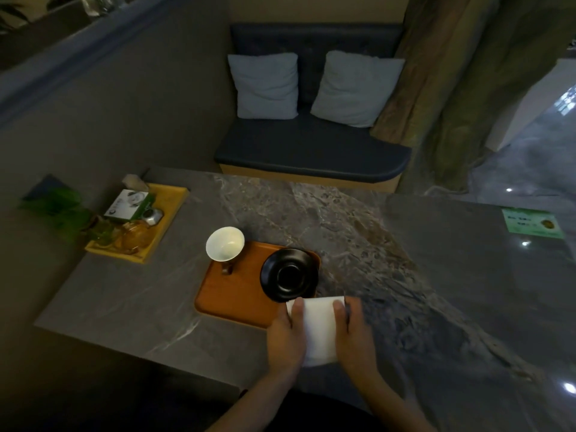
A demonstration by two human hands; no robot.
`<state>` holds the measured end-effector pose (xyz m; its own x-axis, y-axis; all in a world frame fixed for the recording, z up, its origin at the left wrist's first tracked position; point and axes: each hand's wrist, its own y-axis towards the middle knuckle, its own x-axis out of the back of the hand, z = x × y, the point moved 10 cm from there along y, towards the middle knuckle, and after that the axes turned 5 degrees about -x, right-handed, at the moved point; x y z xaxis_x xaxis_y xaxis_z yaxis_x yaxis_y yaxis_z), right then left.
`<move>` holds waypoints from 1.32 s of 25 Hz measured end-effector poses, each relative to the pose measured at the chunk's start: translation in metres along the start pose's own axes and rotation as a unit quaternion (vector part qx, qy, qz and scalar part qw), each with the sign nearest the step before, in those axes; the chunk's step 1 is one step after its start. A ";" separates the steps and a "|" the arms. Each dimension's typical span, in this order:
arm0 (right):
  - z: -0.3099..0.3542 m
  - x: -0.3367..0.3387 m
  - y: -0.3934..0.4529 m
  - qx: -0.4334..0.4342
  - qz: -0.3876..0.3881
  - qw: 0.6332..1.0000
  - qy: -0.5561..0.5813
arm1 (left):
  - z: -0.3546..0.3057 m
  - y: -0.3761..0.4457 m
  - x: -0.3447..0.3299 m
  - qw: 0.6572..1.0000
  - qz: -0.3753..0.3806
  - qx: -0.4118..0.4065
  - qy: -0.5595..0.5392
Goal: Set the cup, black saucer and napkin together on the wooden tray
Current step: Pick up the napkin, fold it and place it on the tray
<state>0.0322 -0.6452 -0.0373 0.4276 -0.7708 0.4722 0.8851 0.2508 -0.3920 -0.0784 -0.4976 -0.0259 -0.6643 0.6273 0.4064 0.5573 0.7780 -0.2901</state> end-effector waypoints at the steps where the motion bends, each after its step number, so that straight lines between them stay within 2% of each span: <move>1: 0.009 -0.013 -0.002 0.013 -0.008 1.000 0.003 | 0.000 0.009 0.012 1.000 -0.002 -0.016 0.010; 5: 0.028 -0.067 -0.004 -0.016 -0.033 0.999 0.027 | 0.004 0.046 0.061 0.997 -0.010 -0.063 0.034; 11: 0.059 -0.154 -0.011 -0.025 -0.027 0.998 0.047 | 0.056 0.108 0.122 0.999 0.025 -0.030 0.006; 14: 0.060 -0.194 -0.012 -0.040 0.039 0.998 0.024 | 0.091 0.136 0.147 0.995 0.098 0.020 0.019; 17: 0.054 -0.220 -0.007 -0.086 0.093 0.991 0.030 | 0.120 0.153 0.164 0.977 0.197 0.076 0.022; 20: 0.051 -0.239 -0.003 -0.108 0.139 0.984 0.002 | 0.137 0.158 0.172 0.960 0.258 0.108 0.017; 25: 0.055 -0.255 0.003 -0.104 0.177 0.977 -0.050 | 0.130 0.171 0.173 0.959 0.256 0.046 0.116; 28: 0.060 -0.259 0.011 -0.082 0.147 0.980 -0.109 | 0.123 0.180 0.170 0.956 0.249 0.039 0.151; 33: 0.070 -0.264 0.030 -0.061 0.127 0.966 -0.215 | 0.103 0.200 0.161 0.938 0.231 -0.040 0.255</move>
<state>-0.0409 -0.3934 -0.1189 0.6883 -0.3719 0.6229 0.7245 0.3091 -0.6161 -0.1250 -0.2369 -0.1073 -0.0293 0.7835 0.6207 0.7762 0.4091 -0.4797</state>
